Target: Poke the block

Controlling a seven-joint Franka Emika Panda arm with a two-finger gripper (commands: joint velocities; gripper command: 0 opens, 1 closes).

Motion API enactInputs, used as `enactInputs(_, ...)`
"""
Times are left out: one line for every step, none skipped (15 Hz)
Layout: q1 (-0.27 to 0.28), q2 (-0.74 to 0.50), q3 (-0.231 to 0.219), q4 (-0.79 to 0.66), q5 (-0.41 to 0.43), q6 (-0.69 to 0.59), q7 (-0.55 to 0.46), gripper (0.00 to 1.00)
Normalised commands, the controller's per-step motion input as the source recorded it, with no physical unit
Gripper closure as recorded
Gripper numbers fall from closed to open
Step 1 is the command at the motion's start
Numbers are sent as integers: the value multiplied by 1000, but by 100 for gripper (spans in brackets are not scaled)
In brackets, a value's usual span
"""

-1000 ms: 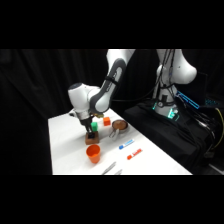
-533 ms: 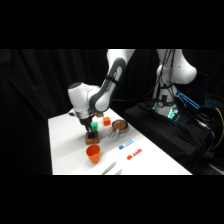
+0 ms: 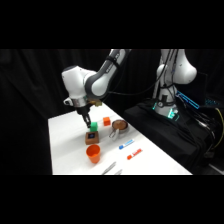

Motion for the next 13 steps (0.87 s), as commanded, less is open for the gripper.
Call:
enactInputs(-6, -381, -17, -117, 3, -258, -69, 58)
enactInputs(-2, -414, -20, -144, -2, -239, -74, 51)
enactInputs(-1, -423, -20, -155, -1, -234, -82, 44)
enactInputs(9, -424, -27, -159, -13, -243, -69, 34)
enactInputs(17, -416, -30, -160, -22, -238, -64, 27)
enactInputs(24, -397, -31, -158, -25, -223, -62, 18)
enactInputs(30, -366, -32, -149, -29, -206, -60, 11)
enactInputs(34, -331, -32, -138, -31, -191, -63, 2)
enactInputs(38, -295, -33, -128, -31, -171, -58, 0)
enactInputs(35, -250, -30, -109, -17, -161, -69, 0)
enactInputs(34, -211, -26, -93, -14, -164, -94, 0)
enactInputs(30, -159, -20, -64, -3, -163, -123, 0)
enactInputs(27, -124, -12, -25, 9, -209, -153, 0)
